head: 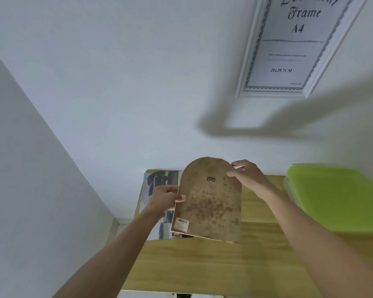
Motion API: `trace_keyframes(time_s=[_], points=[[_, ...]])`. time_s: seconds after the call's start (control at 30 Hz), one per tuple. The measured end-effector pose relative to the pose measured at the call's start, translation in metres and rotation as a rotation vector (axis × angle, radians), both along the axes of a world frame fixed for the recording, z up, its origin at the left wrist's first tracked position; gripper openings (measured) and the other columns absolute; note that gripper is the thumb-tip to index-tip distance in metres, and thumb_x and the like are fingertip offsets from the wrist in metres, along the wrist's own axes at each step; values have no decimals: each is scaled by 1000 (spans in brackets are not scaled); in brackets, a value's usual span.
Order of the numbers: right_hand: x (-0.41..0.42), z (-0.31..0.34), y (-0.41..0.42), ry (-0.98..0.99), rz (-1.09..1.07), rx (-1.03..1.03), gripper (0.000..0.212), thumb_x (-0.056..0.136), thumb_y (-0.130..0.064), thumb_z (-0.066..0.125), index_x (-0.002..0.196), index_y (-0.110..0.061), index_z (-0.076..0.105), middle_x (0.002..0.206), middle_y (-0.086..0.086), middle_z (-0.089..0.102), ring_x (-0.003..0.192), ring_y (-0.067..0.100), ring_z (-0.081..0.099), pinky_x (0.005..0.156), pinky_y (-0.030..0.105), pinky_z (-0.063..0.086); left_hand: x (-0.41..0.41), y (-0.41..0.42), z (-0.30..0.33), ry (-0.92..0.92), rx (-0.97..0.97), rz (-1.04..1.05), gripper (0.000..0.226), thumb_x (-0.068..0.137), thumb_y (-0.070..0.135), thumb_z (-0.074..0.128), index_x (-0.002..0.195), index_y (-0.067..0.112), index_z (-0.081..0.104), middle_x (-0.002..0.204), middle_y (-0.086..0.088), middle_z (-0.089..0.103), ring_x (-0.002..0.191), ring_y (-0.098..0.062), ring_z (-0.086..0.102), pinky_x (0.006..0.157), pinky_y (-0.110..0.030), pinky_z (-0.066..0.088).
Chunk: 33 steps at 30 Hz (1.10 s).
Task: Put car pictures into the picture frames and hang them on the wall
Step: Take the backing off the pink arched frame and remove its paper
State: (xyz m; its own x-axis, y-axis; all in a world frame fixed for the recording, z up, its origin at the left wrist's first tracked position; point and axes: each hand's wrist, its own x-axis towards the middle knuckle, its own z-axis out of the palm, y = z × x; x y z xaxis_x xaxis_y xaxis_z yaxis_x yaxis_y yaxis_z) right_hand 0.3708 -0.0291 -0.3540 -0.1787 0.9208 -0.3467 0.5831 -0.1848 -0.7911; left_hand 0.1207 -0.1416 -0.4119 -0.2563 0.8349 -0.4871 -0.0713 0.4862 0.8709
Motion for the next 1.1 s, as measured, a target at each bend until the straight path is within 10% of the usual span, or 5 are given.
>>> trace_keyframes(time_s=[0.57, 0.7, 1.0, 1.1], points=[[27, -60, -45, 264, -188, -196, 50, 75, -9, 83, 122, -8, 65, 106, -2, 72, 95, 12, 69, 78, 29, 56, 7, 14, -25, -58, -22, 143, 19, 82, -3, 72, 96, 10, 71, 89, -7, 76, 83, -24, 73, 69, -36, 60], [19, -65, -49, 197, -219, -130, 20, 78, -6, 79, 95, -14, 72, 97, -5, 68, 89, 11, 64, 88, 41, 56, 16, 18, -33, 1, -14, 154, 17, 81, -2, 74, 90, 12, 74, 85, -6, 77, 80, -23, 74, 73, -38, 61], [36, -61, -39, 303, -258, -171, 13, 88, -15, 73, 101, -13, 75, 100, -2, 76, 99, 13, 67, 70, 22, 46, 18, 14, -38, -219, -16, 121, 38, 81, -3, 73, 117, 2, 63, 100, -17, 74, 85, -29, 74, 67, -34, 61], [41, -64, -32, 385, -288, -301, 16, 93, -19, 68, 106, -12, 74, 107, 4, 75, 105, 21, 67, 78, 38, 53, 19, 14, -41, -275, -10, 137, 55, 79, -3, 75, 130, 6, 58, 106, -18, 72, 91, -31, 73, 77, -42, 61]])
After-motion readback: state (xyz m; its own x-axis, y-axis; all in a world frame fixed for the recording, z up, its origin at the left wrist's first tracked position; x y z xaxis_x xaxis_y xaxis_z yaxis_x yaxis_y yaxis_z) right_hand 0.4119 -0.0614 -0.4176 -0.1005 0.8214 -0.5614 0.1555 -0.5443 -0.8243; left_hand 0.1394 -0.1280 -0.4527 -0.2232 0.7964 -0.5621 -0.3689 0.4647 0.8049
